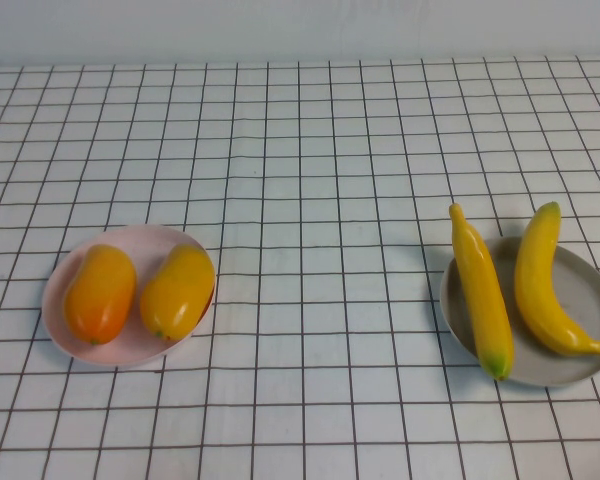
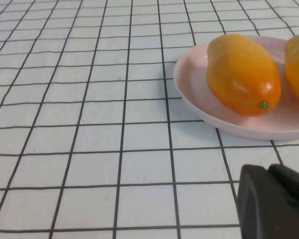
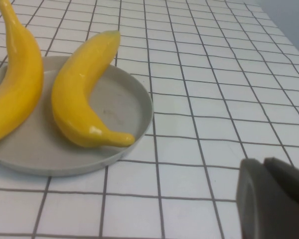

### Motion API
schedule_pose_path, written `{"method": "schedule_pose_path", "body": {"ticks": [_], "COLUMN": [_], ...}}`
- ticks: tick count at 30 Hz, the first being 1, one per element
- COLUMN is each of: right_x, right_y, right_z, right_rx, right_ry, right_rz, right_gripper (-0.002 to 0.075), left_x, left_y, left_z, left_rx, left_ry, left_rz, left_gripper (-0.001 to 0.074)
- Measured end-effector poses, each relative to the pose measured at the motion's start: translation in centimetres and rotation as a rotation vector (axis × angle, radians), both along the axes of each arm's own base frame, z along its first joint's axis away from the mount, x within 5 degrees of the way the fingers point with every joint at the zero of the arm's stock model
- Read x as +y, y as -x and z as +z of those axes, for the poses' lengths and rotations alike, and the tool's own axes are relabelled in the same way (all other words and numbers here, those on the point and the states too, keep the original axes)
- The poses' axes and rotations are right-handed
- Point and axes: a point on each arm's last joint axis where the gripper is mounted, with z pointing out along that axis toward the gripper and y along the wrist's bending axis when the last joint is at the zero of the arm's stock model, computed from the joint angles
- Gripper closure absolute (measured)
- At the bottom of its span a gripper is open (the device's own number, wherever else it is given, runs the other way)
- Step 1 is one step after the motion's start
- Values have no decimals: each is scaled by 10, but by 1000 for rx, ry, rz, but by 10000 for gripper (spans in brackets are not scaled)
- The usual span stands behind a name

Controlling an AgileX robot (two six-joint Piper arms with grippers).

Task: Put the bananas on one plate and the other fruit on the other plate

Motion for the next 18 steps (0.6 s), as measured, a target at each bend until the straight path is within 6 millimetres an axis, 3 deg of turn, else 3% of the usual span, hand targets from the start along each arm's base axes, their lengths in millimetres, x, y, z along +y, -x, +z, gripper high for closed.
{"method": "schedule_pose_path", "body": {"ticks": [18], "right_x": [0], "right_y": [0], "right_z": [0], "right_rx": [0], "right_ry": [5], "right_rz": [2], "right_gripper": [741], "left_x": [0], "left_y": [0], "left_z": [0], "left_rx": [0], "left_ry": [0], "left_rz": [0], "left_gripper": [738]}}
